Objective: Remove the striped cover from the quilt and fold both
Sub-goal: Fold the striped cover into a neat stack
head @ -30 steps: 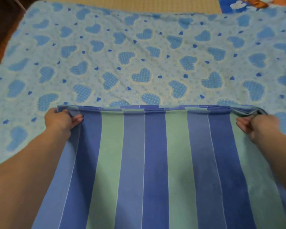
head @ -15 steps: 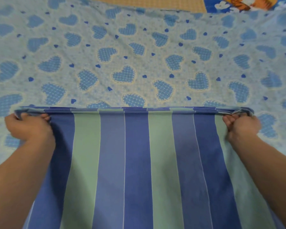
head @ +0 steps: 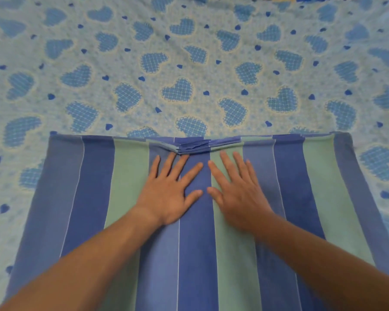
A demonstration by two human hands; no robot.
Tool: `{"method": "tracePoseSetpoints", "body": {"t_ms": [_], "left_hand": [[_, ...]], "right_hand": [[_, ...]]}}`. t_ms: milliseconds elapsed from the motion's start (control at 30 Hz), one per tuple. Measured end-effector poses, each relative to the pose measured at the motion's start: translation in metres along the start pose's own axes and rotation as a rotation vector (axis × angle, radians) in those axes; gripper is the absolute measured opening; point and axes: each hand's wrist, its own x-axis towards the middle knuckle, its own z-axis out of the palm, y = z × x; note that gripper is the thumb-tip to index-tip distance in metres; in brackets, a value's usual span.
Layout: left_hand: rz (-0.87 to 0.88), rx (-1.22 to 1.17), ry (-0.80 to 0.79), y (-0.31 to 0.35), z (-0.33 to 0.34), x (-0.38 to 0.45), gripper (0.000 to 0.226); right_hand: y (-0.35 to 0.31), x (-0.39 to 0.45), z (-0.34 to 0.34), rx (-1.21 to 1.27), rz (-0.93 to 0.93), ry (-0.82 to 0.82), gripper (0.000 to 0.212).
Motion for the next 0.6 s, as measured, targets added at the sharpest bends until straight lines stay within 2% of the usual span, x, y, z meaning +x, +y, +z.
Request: {"method": "tracePoseSetpoints", "body": {"t_ms": [100,200,300,367,433,467,533,600], "left_hand": [[-0.253,-0.006,-0.049,-0.050,0.016,0.040,0.071],[-0.369,-0.048,-0.118,-0.067,0.013,0.061,0.070],[-0.493,-0.062,-0.046,-0.024,-0.004,0.043,0.068],[-0.440,-0.157,0.061,0.023,-0.013,0.005,0.068],[-0.232,-0.173,0.096,0.068,0.000,-0.059,0.065],[-0.170,-0.156,0.076,0.079,0.010,-0.097,0.064],[-0.158,-0.097,-0.023,0.071,0.031,-0.163,0.064],[-0.283,-0.037,-0.032,0.039,0.039,-0.203,0.063]], "right_hand": [[0.051,0.033,0.010,-0.102,0.192,-0.107,0.072],[0.066,0.055,0.014,-0.083,0.283,-0.163,0.074],[0.026,0.037,0.002,-0.103,0.308,-0.006,0.067],[-0.004,0.001,-0.001,-0.085,0.184,0.092,0.063],[-0.008,-0.050,0.005,-0.071,0.119,0.061,0.062],[0.004,-0.072,0.006,-0.064,0.162,0.028,0.063],[0.049,-0.099,0.005,-0.100,0.287,-0.016,0.066],[0.081,-0.105,-0.005,-0.118,0.423,-0.054,0.069]]}}
